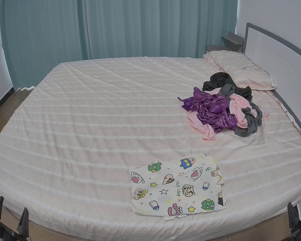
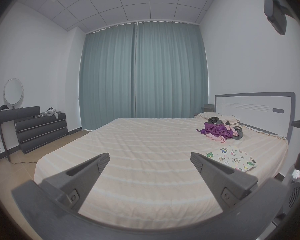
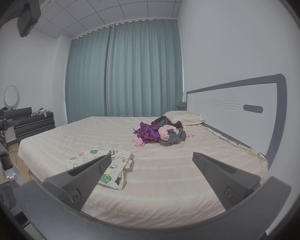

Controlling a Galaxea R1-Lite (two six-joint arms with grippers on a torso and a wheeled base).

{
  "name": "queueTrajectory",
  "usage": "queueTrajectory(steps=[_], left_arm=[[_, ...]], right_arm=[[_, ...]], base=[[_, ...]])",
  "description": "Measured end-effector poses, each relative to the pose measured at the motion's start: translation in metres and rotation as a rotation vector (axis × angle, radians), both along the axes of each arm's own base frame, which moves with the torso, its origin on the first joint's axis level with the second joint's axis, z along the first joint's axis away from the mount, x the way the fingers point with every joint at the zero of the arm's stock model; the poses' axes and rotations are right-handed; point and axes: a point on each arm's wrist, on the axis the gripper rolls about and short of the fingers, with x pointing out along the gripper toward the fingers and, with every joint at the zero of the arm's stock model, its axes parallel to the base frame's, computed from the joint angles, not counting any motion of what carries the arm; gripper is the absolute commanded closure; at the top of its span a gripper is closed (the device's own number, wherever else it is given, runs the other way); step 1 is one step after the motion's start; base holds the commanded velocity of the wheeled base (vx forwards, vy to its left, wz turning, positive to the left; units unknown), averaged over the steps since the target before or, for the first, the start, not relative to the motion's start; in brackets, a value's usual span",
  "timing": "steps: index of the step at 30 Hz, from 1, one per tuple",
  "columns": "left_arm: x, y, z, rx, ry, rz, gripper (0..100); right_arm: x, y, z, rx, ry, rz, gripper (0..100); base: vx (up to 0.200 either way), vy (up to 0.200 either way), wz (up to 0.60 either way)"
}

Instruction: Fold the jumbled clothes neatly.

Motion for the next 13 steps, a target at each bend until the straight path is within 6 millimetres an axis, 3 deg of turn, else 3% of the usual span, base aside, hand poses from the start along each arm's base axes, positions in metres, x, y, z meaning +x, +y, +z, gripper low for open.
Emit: queueTrajectory(steps=[13], left_arm=[[0.0,0.0,0.0001,0.002,-0.001,-0.001,0]], right_arm=[[0.0,0.0,0.0005,0.011,-0.004,0.001,0]], base=[[0.0,0.0,0.0]])
